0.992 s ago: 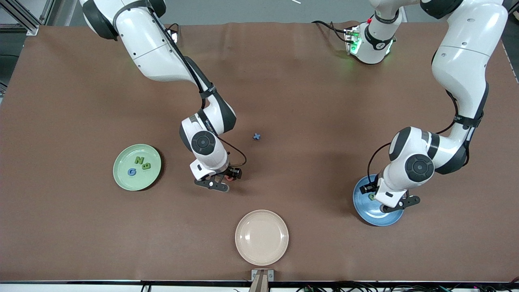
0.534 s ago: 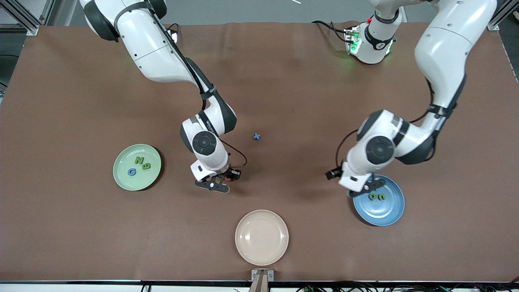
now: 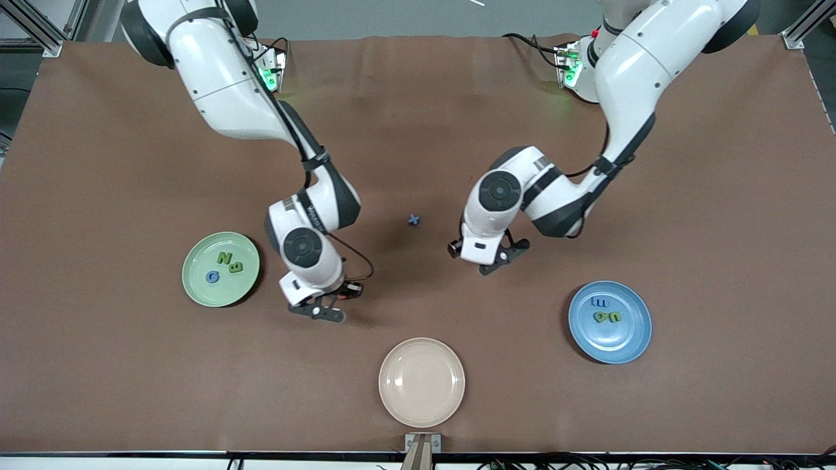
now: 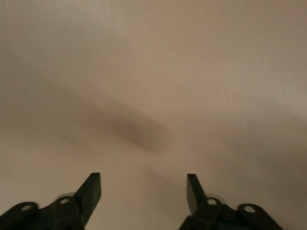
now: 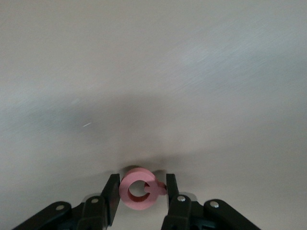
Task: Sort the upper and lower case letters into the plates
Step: 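Grasp the pink G with the right gripper, then drop the G on the green plate while the left gripper grasps the x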
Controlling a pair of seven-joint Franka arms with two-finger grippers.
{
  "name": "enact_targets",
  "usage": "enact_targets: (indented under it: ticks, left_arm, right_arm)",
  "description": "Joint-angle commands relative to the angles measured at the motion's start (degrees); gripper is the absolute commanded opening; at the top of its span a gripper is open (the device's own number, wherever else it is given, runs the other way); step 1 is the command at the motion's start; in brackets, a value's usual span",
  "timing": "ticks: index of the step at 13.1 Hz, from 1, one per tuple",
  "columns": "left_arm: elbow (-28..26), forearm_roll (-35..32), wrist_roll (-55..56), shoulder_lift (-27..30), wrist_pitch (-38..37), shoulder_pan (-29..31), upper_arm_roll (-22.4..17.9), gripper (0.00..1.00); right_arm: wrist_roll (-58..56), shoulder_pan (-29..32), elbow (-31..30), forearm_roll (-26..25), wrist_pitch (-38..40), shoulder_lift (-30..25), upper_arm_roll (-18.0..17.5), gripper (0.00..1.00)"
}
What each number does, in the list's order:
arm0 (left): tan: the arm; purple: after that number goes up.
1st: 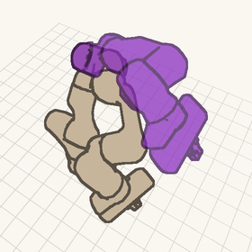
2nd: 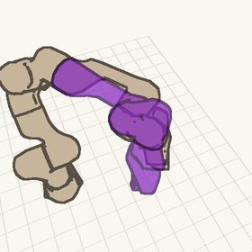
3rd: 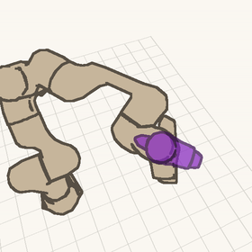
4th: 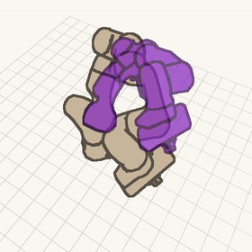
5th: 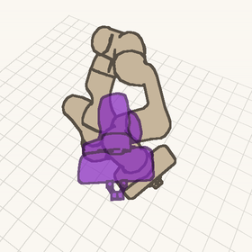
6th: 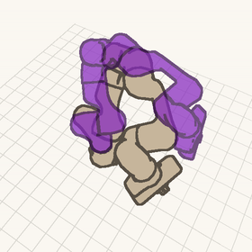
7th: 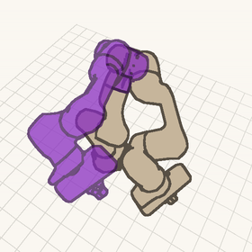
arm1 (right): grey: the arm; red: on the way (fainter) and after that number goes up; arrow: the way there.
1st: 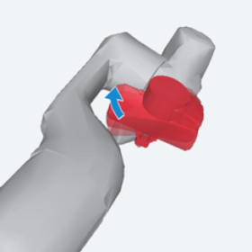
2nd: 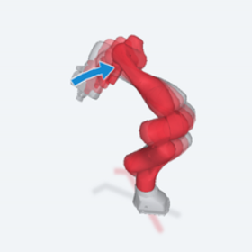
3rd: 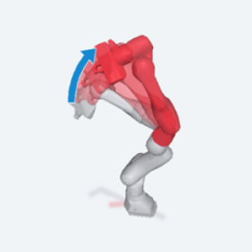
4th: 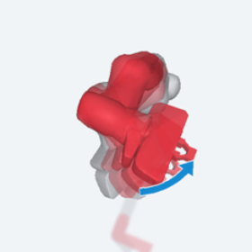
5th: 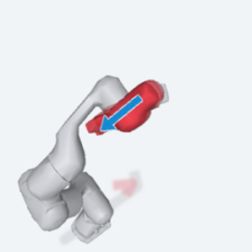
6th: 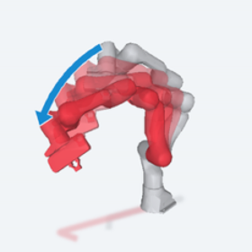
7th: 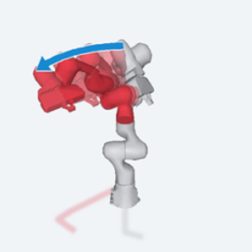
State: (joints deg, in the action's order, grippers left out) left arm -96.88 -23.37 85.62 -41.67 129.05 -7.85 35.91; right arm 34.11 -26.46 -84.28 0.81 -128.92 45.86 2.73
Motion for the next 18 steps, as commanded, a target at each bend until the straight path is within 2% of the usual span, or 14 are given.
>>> enact_targets:
  ticks: [1,5,9,13,14,15,16,18]
  left_arm:
    - [-0.6,-0.71,9.88,-0.51,3.66,-4.17,-0.39,0.74]
    - [-0.07,-1.24,24.57,-2.62,6.57,-9.36,-1.1,0.67]
    - [1.86,-1.51,36.7,-3.77,6.57,-19.2,-8.46,0.64]
    - [2.48,-1.51,42.87,-4.3,6.66,-20.01,-8.92,0.63]
    - [2.48,-1.51,43.75,-4.38,6.66,-20.27,-8.92,0.63]
    - [2.92,-1.51,44.28,-4.73,6.66,-20.45,-8.92,0.63]
    - [3.36,-1.51,44.98,-5.0,6.66,-20.45,-8.92,0.63]
    - [4.15,-1.59,46.22,-5.18,6.66,-21.06,-9.01,0.62]
  right_arm:
    - [-10.08,5.96,-4.21,-0.89,4.47,-7.0,-1.06,0.0]
    - [-25.56,14.05,-12.38,-0.89,3.85,-12.1,-1.06,0.0]
    - [-34.36,19.42,-20.38,-0.98,-1.49,-13.78,-1.06,0.01]
    - [-37.19,22.05,-23.04,-0.98,-4.5,-13.96,-1.06,0.03]
    - [-37.19,22.33,-23.3,-0.98,-4.41,-13.96,-1.06,0.18]
    - [-37.1,22.41,-23.22,-0.98,-4.15,-13.96,-1.06,0.77]
    - [-37.01,22.42,-22.95,-0.98,-3.8,-14.22,-1.06,1.0]
    - [-36.84,22.33,-22.52,-0.89,-3.71,-15.18,-1.15,1.0]
